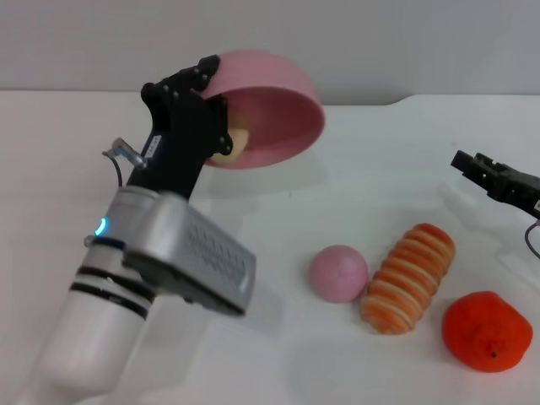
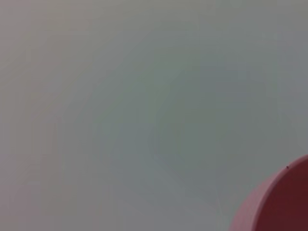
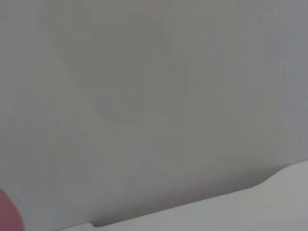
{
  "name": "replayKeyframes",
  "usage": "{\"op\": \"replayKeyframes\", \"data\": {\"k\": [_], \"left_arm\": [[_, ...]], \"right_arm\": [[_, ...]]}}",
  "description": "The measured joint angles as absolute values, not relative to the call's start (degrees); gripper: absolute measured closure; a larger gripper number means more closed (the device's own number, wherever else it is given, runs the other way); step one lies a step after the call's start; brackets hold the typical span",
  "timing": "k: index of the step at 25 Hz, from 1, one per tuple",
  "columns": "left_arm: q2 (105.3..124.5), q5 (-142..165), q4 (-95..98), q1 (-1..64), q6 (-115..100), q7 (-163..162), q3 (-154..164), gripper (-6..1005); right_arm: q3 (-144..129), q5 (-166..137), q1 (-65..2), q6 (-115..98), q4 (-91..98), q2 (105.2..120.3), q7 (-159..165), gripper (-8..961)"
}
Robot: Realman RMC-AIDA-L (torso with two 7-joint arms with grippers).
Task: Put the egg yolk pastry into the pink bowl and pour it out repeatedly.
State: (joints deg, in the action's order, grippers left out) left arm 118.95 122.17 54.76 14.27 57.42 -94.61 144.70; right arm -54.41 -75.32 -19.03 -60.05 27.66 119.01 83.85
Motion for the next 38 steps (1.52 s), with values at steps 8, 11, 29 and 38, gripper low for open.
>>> {"op": "replayKeyframes", "data": {"k": [8, 11, 29, 38], "left_arm": [[119.01, 123.6, 51.2, 16.4, 63.4, -94.4, 148.6, 998], [119.00, 126.0, 50.3, 16.6, 63.3, -94.4, 148.7, 998], [117.70, 106.0, 74.2, 6.2, 31.9, -117.3, 121.6, 998], [117.52, 106.3, 65.3, 16.1, -48.2, -134.9, 66.9, 999]], "right_arm": [[-54.4, -75.3, -18.5, -60.2, 26.7, 118.94, 83.6, 474], [-54.4, -75.3, -18.3, -60.2, 26.6, 118.93, 83.4, 474], [-54.9, -75.3, -19.4, -60.2, 26.5, 118.82, 83.3, 474], [-55.1, -75.4, -23.6, -62.5, 25.7, 118.98, 79.6, 473]]}}
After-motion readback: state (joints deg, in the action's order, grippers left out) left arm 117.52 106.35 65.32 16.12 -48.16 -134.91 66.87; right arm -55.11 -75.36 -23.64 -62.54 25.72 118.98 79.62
